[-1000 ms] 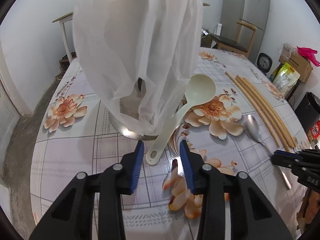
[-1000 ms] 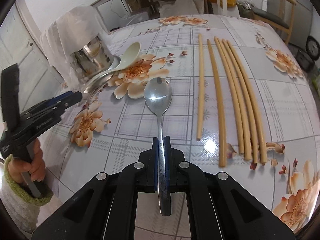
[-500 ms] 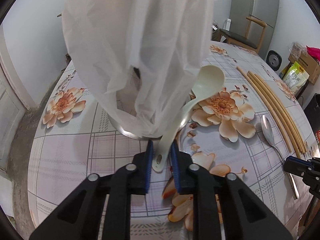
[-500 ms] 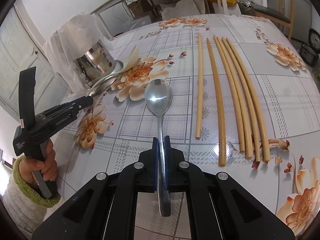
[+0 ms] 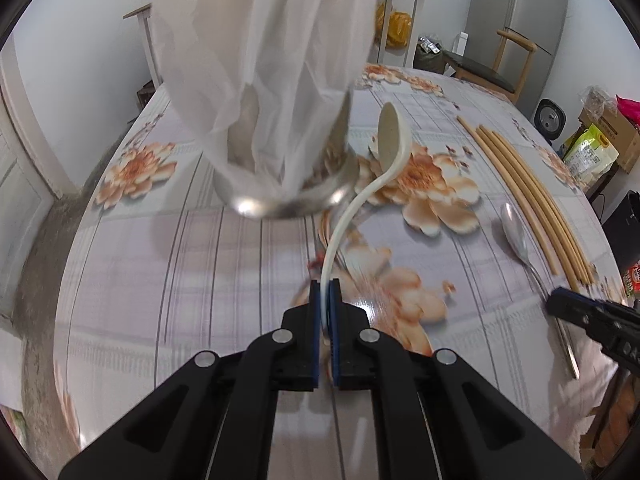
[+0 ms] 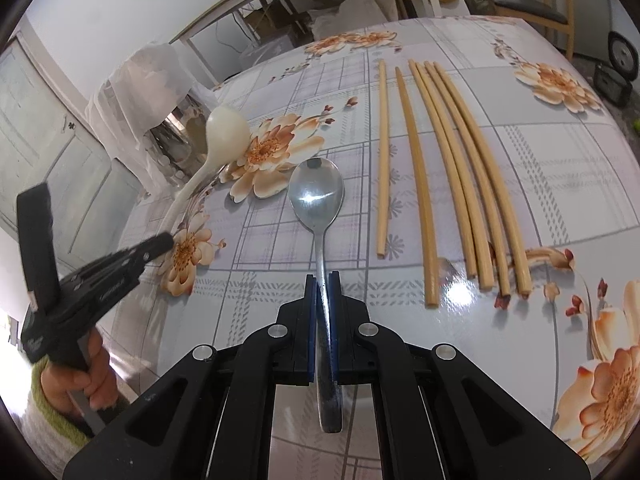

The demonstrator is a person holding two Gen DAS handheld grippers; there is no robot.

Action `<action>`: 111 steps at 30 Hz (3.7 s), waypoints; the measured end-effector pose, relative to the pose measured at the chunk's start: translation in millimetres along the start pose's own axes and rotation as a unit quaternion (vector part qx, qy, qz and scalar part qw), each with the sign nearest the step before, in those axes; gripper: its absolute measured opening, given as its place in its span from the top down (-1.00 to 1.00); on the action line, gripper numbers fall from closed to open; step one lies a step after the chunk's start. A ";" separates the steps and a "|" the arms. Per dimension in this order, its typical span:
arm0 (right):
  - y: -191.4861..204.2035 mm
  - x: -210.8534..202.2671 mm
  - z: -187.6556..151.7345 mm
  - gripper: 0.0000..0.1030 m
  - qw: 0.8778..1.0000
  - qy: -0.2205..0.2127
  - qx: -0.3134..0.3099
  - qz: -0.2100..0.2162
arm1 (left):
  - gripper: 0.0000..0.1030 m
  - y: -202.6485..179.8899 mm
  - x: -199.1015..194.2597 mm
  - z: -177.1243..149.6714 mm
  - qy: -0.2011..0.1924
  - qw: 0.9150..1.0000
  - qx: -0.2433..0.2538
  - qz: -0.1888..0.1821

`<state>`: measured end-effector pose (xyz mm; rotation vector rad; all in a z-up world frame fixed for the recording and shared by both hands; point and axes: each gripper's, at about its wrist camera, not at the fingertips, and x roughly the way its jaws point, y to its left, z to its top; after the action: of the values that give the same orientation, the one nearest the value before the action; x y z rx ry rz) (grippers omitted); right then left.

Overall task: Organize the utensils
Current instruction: 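Grasp the white ladle handle with the left tool while the right tool opens over the spoon, then lift the white ladle toward the holder with the left tool, then close the right tool on the metal spoon while the left tool holds the ladle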

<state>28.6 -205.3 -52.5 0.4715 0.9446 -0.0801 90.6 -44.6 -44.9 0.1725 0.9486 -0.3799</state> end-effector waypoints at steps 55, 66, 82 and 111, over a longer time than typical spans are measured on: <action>-12.0 -33.1 -8.2 0.37 0.999 0.002 0.017 0.032 | -0.34 -12.5 -39.6 6.5 -0.013 0.996 0.040 -0.075; -16.9 -24.1 -6.0 0.37 0.999 0.012 0.025 0.027 | -0.29 -83.9 -9.5 3.7 -0.050 0.960 0.273 0.037; -19.0 -26.2 -5.0 0.37 0.999 0.010 0.028 0.026 | 0.80 4.3 11.0 36.6 0.030 0.996 0.044 -0.078; -4.3 21.3 53.9 0.37 0.996 0.012 -0.084 0.007 | 0.87 33.5 0.8 16.7 0.035 0.995 -0.010 -0.094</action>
<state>81.0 -229.0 -44.4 0.3236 0.9623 0.0185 116.7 -19.2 -36.6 0.0791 1.0417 -0.5413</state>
